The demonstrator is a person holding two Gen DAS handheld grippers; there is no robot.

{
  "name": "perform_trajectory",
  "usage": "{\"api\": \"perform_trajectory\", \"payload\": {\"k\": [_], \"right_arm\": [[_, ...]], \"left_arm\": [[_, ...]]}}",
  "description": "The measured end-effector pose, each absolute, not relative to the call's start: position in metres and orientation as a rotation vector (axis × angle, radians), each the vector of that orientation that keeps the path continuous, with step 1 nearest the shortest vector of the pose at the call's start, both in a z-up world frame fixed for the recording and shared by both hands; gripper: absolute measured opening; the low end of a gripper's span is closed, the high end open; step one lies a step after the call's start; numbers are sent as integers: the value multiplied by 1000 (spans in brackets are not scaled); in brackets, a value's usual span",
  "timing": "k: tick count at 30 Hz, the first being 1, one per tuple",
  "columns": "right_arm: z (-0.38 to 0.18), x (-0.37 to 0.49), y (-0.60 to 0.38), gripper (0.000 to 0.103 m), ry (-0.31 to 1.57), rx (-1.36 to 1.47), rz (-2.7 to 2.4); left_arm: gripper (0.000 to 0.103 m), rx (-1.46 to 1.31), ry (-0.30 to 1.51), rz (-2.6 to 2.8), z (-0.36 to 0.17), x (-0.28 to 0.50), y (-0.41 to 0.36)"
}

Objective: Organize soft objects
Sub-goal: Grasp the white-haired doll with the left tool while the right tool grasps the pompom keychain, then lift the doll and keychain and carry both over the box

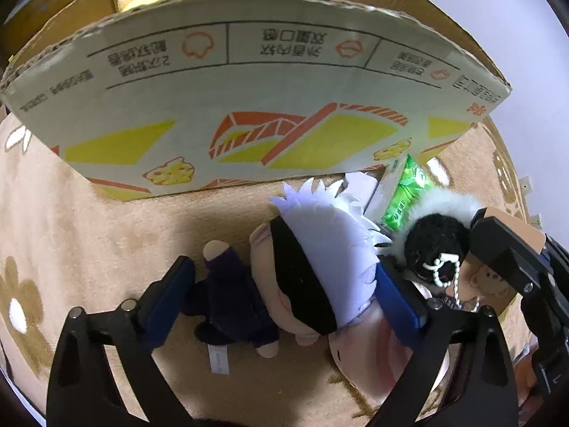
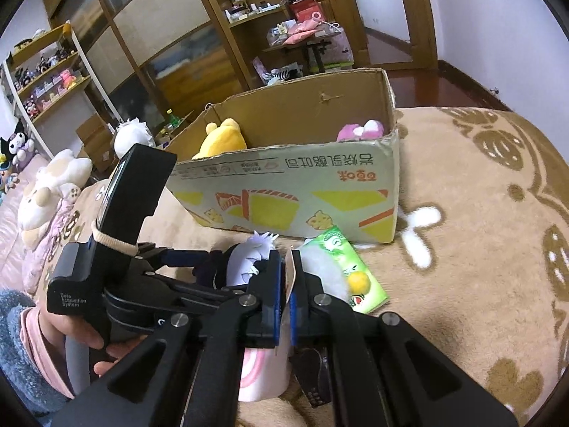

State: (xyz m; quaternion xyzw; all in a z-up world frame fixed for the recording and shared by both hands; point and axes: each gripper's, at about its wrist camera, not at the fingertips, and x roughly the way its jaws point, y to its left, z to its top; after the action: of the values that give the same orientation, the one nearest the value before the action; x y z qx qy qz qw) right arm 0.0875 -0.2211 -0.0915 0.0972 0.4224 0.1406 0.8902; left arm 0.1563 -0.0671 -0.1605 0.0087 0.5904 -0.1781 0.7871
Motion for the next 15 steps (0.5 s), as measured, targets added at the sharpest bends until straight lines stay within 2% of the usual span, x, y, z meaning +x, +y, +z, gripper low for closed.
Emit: {"api": "perform_trajectory", "payload": {"k": [6,7,15], "right_arm": [[-83,83,-221,4,845,177,281],[-81,82,-222,4,838,176,278],[-73,81,-226,1,814,174,277]], "left_arm": [[93,-13,1256,-356,-151,152,-52],[84,-10,1247,-341,-149,150,-49],[76,-18,1200,-319,-142,142,-52]]}}
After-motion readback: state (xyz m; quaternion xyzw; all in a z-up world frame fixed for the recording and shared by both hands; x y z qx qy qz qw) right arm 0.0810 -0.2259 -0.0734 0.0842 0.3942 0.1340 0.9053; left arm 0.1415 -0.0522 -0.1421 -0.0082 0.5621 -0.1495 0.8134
